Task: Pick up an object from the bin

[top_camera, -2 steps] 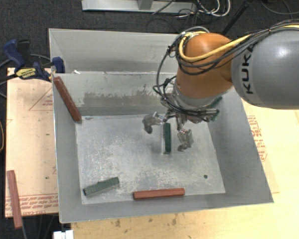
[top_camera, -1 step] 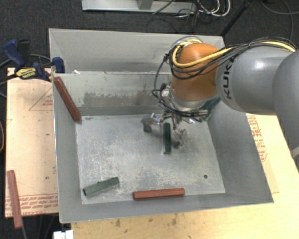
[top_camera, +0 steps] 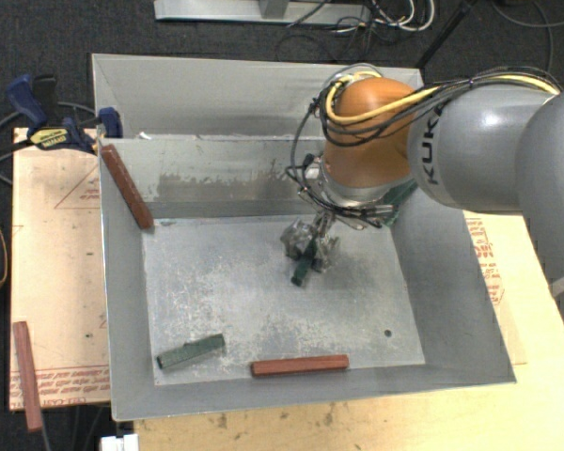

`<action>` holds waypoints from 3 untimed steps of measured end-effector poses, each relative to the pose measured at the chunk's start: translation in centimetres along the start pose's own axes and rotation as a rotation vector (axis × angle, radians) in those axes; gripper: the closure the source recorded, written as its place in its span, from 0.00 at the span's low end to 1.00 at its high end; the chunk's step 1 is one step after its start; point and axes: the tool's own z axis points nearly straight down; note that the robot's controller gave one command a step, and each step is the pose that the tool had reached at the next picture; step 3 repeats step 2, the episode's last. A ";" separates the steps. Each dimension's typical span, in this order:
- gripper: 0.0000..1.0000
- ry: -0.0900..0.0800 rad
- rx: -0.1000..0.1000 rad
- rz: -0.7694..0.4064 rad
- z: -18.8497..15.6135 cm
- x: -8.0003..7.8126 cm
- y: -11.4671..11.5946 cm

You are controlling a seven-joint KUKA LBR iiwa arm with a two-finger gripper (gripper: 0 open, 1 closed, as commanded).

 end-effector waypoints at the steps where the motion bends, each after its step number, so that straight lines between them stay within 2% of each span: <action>1: 1.00 -0.004 0.008 0.058 -11.8 1.3 -1.4; 2: 1.00 -0.002 0.006 -0.157 -19.4 2.0 -1.1; 3: 1.00 -0.002 0.006 -0.157 -19.4 2.0 -1.1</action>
Offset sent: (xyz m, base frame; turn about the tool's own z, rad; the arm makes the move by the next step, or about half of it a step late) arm 0.0010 -0.0191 0.1119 0.0564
